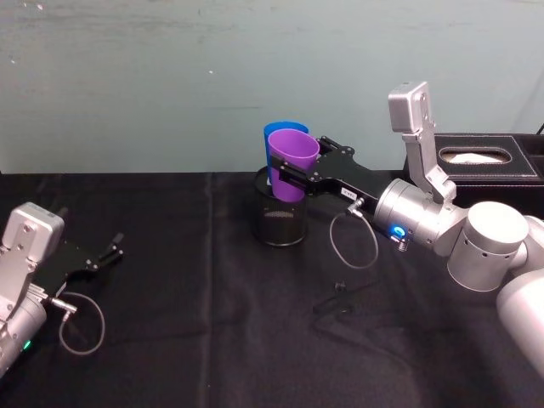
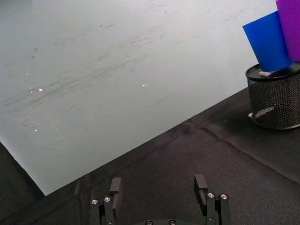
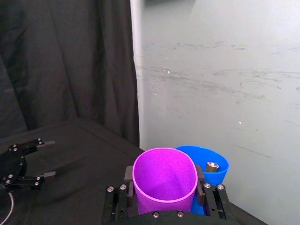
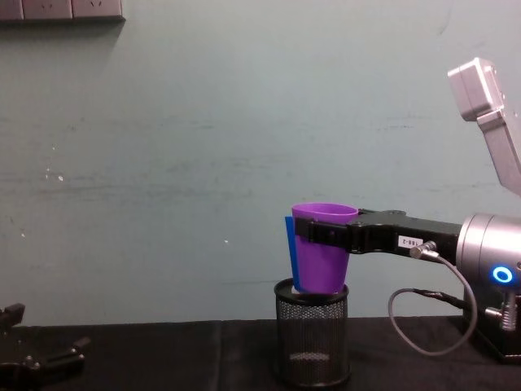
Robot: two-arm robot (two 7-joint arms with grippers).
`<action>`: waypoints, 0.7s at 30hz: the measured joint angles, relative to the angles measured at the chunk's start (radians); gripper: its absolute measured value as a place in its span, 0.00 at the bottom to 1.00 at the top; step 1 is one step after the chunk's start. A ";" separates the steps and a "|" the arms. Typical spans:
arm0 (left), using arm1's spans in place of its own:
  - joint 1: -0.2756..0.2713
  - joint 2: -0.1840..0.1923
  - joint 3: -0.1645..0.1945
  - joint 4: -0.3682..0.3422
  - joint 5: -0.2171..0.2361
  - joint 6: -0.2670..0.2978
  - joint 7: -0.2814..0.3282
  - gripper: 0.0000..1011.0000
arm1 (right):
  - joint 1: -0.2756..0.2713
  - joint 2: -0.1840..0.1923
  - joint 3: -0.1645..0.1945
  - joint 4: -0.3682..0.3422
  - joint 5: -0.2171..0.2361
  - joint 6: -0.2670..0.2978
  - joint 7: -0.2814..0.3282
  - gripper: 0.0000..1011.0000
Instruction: Pick up one cup with a gripper and tap it against the other cup.
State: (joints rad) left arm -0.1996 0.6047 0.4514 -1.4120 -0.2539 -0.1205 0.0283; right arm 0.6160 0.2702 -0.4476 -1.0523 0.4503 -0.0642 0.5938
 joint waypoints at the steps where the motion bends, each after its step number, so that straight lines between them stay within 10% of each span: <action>1: 0.000 0.000 0.000 0.000 0.000 0.000 0.000 0.99 | 0.000 0.000 0.000 0.000 0.000 0.000 0.000 0.72; 21: 0.000 0.000 0.000 0.000 0.000 0.000 0.000 0.99 | 0.000 0.000 0.000 0.000 0.000 0.000 0.000 0.72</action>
State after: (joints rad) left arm -0.1995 0.6047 0.4514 -1.4120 -0.2539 -0.1205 0.0283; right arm 0.6160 0.2703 -0.4477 -1.0523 0.4499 -0.0642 0.5938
